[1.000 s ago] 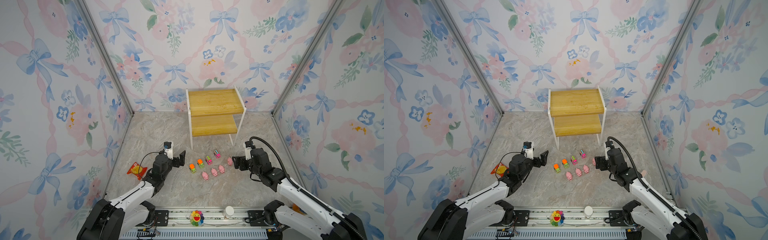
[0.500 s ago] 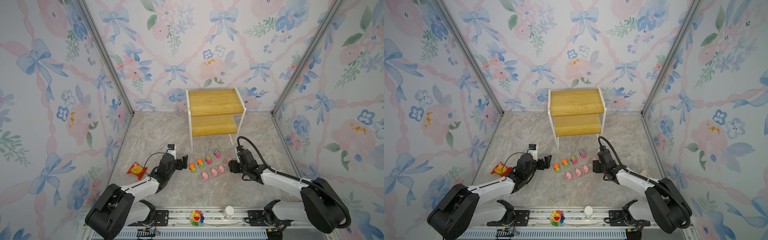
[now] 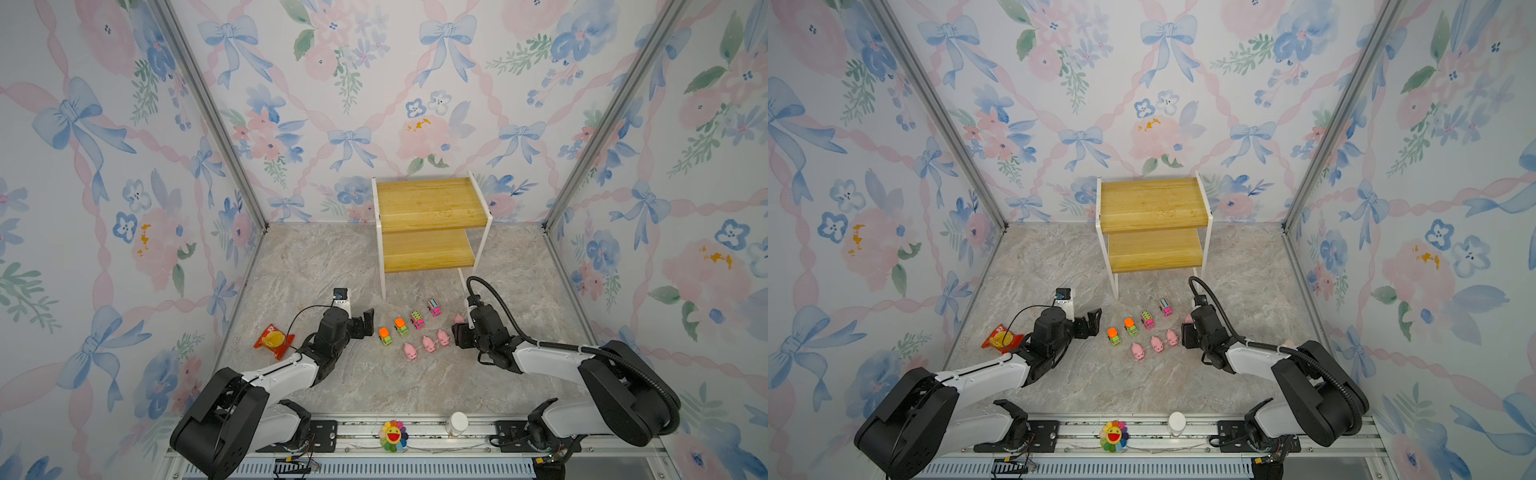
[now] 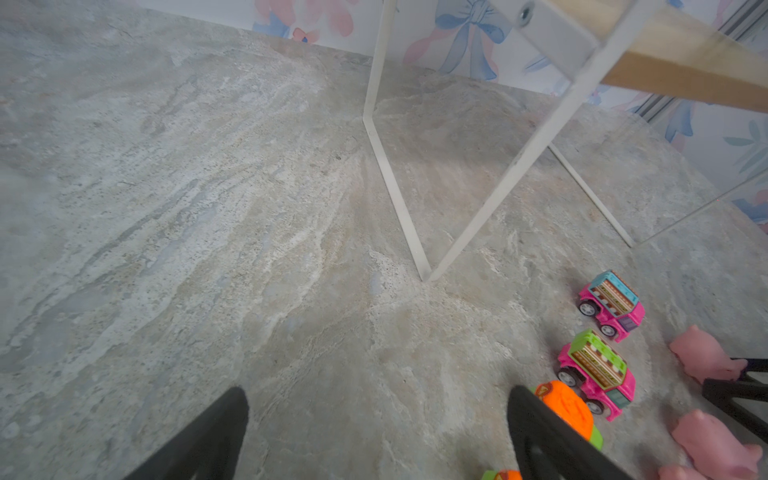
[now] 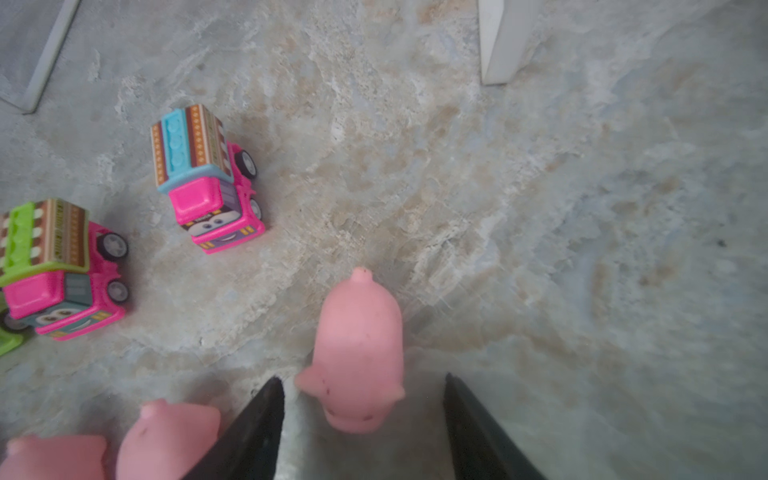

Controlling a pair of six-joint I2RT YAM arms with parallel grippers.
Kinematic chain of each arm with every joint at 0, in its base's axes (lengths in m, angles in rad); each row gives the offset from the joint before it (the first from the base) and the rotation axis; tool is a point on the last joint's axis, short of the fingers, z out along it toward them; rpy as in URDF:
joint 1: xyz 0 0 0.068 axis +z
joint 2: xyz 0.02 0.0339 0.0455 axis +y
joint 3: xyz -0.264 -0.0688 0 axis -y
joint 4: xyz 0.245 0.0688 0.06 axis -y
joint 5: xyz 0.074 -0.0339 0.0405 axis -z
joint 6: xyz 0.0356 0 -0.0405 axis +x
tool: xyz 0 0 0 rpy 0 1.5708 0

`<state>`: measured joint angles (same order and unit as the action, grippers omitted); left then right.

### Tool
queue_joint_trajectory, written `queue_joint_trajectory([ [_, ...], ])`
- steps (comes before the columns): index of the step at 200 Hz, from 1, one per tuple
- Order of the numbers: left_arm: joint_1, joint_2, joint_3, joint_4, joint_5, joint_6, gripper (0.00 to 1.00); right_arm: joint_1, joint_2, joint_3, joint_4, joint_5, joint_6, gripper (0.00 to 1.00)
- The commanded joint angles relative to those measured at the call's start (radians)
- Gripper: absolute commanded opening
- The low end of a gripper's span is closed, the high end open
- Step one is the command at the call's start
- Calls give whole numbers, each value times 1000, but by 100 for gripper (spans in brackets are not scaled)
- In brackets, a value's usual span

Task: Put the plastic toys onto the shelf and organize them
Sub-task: 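Lower the right gripper and grasp the nearest pink rubber pig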

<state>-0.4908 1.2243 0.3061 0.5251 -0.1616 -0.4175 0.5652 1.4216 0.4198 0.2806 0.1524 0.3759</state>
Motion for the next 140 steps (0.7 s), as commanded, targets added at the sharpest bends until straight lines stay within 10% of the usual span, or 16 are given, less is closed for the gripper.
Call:
queue_joint_trajectory([
  [1, -5, 7, 3, 0, -22, -7, 98, 23, 51, -43, 58, 28, 4, 61],
  [140, -5, -1, -9, 0, -30, -2, 98, 79, 62, -84, 114, 139, 14, 34],
])
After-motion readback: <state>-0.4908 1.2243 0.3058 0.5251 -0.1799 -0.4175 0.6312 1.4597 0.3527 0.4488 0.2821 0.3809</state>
